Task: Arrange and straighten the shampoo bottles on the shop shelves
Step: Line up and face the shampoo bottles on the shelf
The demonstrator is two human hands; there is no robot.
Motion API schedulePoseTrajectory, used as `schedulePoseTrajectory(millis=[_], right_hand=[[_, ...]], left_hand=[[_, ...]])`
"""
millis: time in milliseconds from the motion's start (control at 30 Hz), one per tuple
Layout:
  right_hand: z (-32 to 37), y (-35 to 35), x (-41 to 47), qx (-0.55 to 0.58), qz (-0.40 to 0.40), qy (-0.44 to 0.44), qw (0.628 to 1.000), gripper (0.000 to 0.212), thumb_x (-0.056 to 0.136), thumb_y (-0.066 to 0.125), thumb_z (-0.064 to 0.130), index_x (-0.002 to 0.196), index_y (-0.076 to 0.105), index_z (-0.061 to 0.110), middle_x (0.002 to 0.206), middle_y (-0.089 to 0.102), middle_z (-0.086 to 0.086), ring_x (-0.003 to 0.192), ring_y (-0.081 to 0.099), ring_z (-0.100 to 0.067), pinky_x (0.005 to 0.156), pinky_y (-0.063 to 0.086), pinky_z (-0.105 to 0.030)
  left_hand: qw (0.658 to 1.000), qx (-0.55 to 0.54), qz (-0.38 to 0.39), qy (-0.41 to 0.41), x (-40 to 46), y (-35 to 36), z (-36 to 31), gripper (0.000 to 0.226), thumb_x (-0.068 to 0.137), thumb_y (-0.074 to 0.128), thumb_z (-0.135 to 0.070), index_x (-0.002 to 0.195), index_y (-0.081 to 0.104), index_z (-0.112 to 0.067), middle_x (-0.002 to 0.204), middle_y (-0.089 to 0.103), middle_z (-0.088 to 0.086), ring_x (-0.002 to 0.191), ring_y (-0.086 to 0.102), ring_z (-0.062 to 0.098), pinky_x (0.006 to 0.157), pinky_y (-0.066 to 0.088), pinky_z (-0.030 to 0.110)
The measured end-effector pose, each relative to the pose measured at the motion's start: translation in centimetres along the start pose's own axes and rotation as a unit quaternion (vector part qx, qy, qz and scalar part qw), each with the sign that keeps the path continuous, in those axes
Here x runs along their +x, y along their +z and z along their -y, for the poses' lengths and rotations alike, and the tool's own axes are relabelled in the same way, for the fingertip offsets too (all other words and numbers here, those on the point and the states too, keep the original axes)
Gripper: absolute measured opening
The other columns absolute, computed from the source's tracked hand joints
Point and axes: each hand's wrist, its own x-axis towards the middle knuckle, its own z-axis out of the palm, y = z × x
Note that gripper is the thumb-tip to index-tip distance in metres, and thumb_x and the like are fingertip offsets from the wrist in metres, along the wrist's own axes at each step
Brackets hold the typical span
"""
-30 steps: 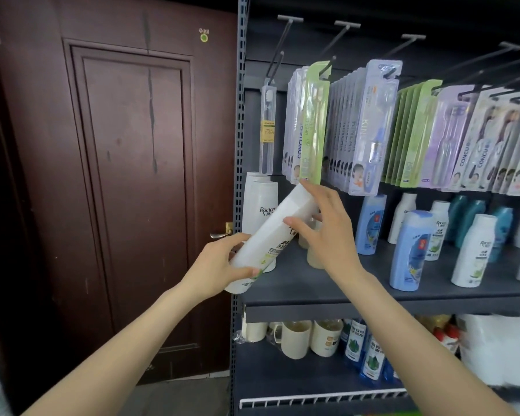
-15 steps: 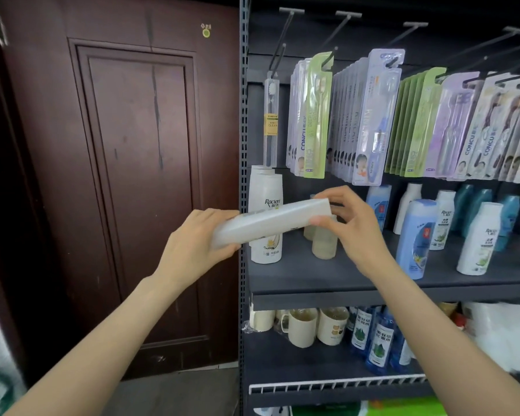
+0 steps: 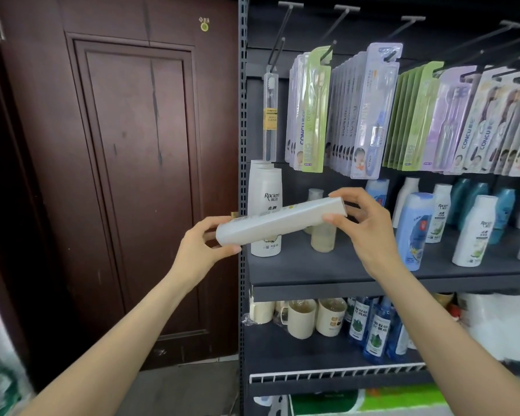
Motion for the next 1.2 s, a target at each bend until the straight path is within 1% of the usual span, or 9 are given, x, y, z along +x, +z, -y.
schedulePoseTrajectory(millis=[167,267,400,600,767,867,933,1067,1200], right_hand=[[-0.5,-0.1,0.0,0.024,-0.013,0.014,1.000,0.035,0.080,0.068,0.001,0.095,0.060,0.031,0.103,0.064,0.010,0.097,0.063,-0.012,0.081,0.054,-0.023],[-1.0,0.0,-0.3,0.041,-0.026,0.030,0.998,0.033,0.081,0.068,0.004,0.096,0.061,0.033,0.101,0.066,0.008,0.103,0.063,-0.020,0.088,0.054,-0.035],[-1.3,0.3,-0.1,0.057,-0.041,0.076,0.995,0.028,0.083,0.067,0.008,0.099,0.062,0.030,0.103,0.065,0.005,0.105,0.062,-0.021,0.085,0.055,-0.045],[-0.7,1.1,0.5,0.070,-0.067,0.101,0.990,0.027,0.084,0.067,0.009,0.110,0.061,0.015,0.107,0.064,-0.004,0.101,0.062,-0.018,0.061,0.055,-0.020],[-0.6,1.1,1.1,0.047,-0.057,0.073,0.995,0.029,0.084,0.067,0.009,0.102,0.062,0.030,0.112,0.062,-0.007,0.102,0.060,-0.028,0.073,0.057,-0.033],[0.2,1.7,1.6,-0.010,-0.019,0.014,1.000,0.036,0.082,0.067,0.008,0.096,0.063,0.041,0.114,0.059,-0.002,0.103,0.057,-0.026,0.085,0.051,-0.042],[0.6,2.3,2.0,-0.044,-0.001,-0.012,0.999,0.039,0.081,0.067,0.007,0.094,0.062,0.043,0.113,0.057,0.003,0.104,0.055,-0.018,0.087,0.047,-0.033],[0.8,2.9,2.9,-0.080,0.012,-0.015,0.997,0.033,0.082,0.066,0.004,0.103,0.066,0.030,0.111,0.054,0.006,0.099,0.050,-0.001,0.080,0.037,-0.003],[0.8,3.0,4.3,-0.135,0.025,-0.013,0.990,0.032,0.083,0.067,0.010,0.108,0.067,0.029,0.107,0.053,0.009,0.100,0.048,-0.002,0.076,0.034,0.002]], left_hand=[[0.999,0.001,-0.035,0.030,0.3,0.0,0.0,0.049,0.071,0.077,-0.003,0.113,0.062,-0.024,0.118,0.061,-0.006,0.105,0.059,0.008,0.083,0.048,0.015],[0.999,-0.028,-0.029,0.036,0.2,-0.1,0.0,0.049,0.076,0.073,-0.006,0.119,0.058,-0.025,0.121,0.058,-0.008,0.106,0.059,0.008,0.084,0.049,0.013],[0.996,-0.085,-0.039,0.011,0.2,-0.2,0.2,0.043,0.083,0.067,-0.011,0.122,0.055,-0.024,0.118,0.060,-0.005,0.101,0.064,0.014,0.085,0.055,0.030],[0.992,-0.115,-0.045,-0.020,0.6,0.1,-0.1,0.041,0.087,0.063,-0.012,0.125,0.053,-0.022,0.114,0.062,0.000,0.095,0.065,0.011,0.077,0.058,0.028],[0.995,-0.095,-0.013,-0.033,1.1,0.2,0.1,0.038,0.081,0.068,-0.005,0.115,0.058,-0.021,0.111,0.062,0.002,0.094,0.065,0.016,0.077,0.058,0.031],[0.998,-0.012,0.025,-0.052,1.4,1.1,1.3,0.042,0.076,0.076,-0.013,0.113,0.060,-0.025,0.111,0.063,0.000,0.096,0.064,0.019,0.085,0.055,0.040],[0.996,0.050,0.044,-0.062,1.7,2.0,1.8,0.047,0.073,0.078,-0.025,0.116,0.061,-0.028,0.109,0.063,-0.002,0.099,0.061,0.019,0.091,0.051,0.043],[0.988,0.121,0.073,-0.059,2.7,3.8,1.0,0.048,0.073,0.077,-0.032,0.117,0.059,-0.026,0.110,0.062,-0.001,0.100,0.057,0.015,0.080,0.044,0.024],[0.982,0.166,0.092,-0.014,3.7,5.6,-0.7,0.047,0.075,0.076,-0.033,0.118,0.057,-0.023,0.105,0.063,0.001,0.094,0.057,0.014,0.078,0.042,0.025]])
